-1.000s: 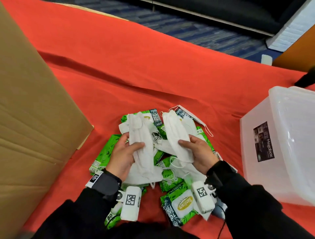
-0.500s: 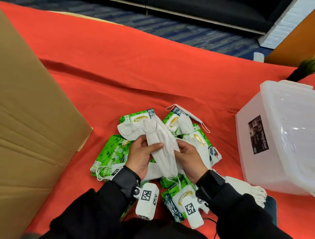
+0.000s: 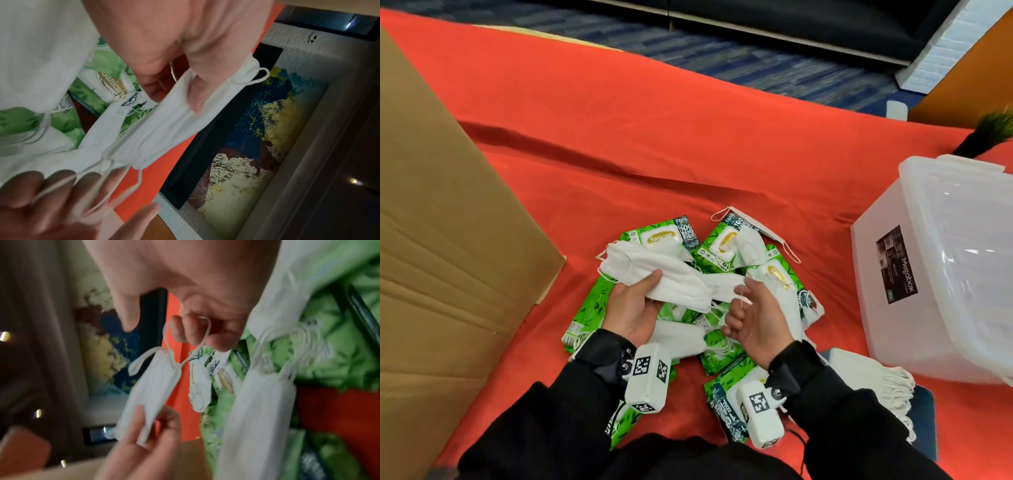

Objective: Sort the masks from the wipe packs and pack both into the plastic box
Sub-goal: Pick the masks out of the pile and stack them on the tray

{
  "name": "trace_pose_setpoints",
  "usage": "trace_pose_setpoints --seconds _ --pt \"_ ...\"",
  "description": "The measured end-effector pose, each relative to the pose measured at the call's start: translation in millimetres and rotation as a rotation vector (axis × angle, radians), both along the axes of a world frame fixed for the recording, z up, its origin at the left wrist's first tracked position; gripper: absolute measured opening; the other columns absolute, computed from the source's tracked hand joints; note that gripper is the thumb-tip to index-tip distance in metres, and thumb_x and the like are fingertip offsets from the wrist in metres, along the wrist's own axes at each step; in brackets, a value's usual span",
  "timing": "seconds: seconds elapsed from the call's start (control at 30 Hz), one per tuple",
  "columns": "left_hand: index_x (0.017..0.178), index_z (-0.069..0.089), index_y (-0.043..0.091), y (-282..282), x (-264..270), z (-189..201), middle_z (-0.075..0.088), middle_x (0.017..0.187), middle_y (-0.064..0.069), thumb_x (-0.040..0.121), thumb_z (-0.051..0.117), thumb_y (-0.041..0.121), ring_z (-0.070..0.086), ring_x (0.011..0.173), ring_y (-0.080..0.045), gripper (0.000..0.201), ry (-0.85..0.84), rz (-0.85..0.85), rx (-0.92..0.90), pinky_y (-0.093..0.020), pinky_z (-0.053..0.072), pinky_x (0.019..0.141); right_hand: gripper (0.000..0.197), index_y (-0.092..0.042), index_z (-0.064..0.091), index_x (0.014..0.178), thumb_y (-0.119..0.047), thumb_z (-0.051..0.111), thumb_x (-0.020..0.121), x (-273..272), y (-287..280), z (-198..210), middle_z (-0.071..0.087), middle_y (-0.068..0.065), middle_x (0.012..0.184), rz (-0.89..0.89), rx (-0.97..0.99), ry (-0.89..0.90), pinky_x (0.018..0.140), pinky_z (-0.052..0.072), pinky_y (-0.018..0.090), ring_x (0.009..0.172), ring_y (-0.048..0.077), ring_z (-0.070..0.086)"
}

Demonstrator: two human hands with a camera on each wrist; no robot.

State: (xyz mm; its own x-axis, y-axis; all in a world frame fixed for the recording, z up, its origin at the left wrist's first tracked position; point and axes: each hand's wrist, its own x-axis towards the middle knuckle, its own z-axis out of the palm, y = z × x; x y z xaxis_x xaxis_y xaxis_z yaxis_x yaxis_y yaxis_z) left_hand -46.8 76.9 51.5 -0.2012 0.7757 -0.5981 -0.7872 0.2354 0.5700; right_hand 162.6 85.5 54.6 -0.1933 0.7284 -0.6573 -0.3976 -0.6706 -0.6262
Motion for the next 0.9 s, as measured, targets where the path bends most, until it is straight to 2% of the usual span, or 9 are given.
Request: trace_pose_setpoints --seconds 0.07,0.17,0.23,0.33,0.4,0.5,0.7,0.83,0.9 --pt "0.123 0.065 0.008 -1 -2 1 0.071 0.124 -0.013 0.093 0.060 -0.006 0.068 0.114 -0.028 0.033 -0.004 -0.005 0.019 -0.039 0.062 0.085 0.027 -0.017 0.059 0.091 -0.040 0.073 0.090 -3 2 -5 0.025 -0.001 0.062 0.227 0.118 -0.244 0.055 0.019 0.031 0.053 0.016 0.021" --pt "0.124 0.065 0.007 -2 -11 1 0.070 0.127 -0.014 0.092 0.061 -0.006 0.066 0.119 -0.030 0.035 0.038 -0.012 0.041 -0.043 0.056 0.096 0.021 -0.011 0.065 0.075 -0.021 0.076 0.089 -5 0 -12 0.031 0.002 0.058 0.310 0.201 -0.389 0.048 0.024 0.025 0.048 0.014 0.028" --pt "0.126 0.065 0.006 -4 -19 2 0.070 0.127 -0.014 0.089 0.063 -0.007 0.066 0.118 -0.029 0.038 0.090 -0.006 0.047 -0.041 0.057 0.094 0.020 -0.008 0.066 0.075 -0.014 0.067 0.094 1 1 -15 0.046 0.008 0.065 0.168 0.158 -0.325 0.055 0.038 0.030 0.054 0.016 0.045" --pt "0.130 0.063 0.005 -10 -27 2 0.072 0.123 -0.011 0.086 0.068 -0.008 0.069 0.114 -0.026 0.047 0.168 0.004 0.049 -0.038 0.058 0.091 0.024 -0.010 0.056 0.072 -0.013 0.054 0.096 7 6 -15 0.064 0.011 0.078 -0.123 -0.007 0.060 0.087 0.051 0.042 0.074 0.024 0.065" --pt "0.126 0.066 0.008 -14 -28 0 0.074 0.119 -0.008 0.084 0.070 -0.007 0.071 0.109 -0.022 0.045 0.204 0.003 0.044 -0.037 0.058 0.089 0.027 -0.014 0.048 0.068 -0.017 0.048 0.096 9 10 -11 0.053 0.006 0.062 -0.196 -0.063 0.239 0.076 0.050 0.038 0.057 0.021 0.056" --pt "0.108 0.071 0.010 -16 -33 -5 0.078 0.106 -0.006 0.086 0.071 -0.003 0.073 0.094 -0.019 0.026 0.285 -0.028 0.012 -0.033 0.060 0.077 0.028 -0.017 0.045 0.069 -0.022 0.046 0.097 8 12 0 0.022 -0.003 0.045 -0.046 -0.007 0.199 0.045 0.027 0.027 0.037 0.011 0.020" --pt "0.089 0.075 0.011 -7 -84 -1 0.076 0.083 -0.006 0.087 0.076 0.007 0.067 0.063 -0.014 0.005 0.576 0.020 -0.059 -0.023 0.057 0.057 0.025 -0.017 0.047 0.070 -0.019 0.054 0.094 37 15 -19 0.016 -0.004 0.044 0.075 -0.024 -0.163 0.050 0.019 0.027 0.037 0.013 0.012" --pt "0.082 0.065 0.015 5 -123 12 0.062 0.064 0.004 0.095 0.063 0.013 0.065 0.058 -0.009 0.014 0.196 0.000 -0.026 -0.024 0.060 0.063 0.028 -0.017 0.049 0.070 -0.021 0.055 0.098 65 12 -29 0.017 -0.004 0.048 0.229 -0.128 -0.203 0.049 0.024 0.028 0.039 0.014 0.016" --pt "0.081 0.059 0.016 7 -135 20 0.047 0.055 0.008 0.085 0.068 0.013 0.051 0.049 -0.006 0.010 0.021 -0.064 0.023 -0.023 0.056 0.056 0.033 -0.018 0.047 0.066 -0.024 0.057 0.097 73 13 -33 0.018 -0.003 0.051 0.303 -0.146 -0.252 0.052 0.022 0.030 0.043 0.015 0.019"
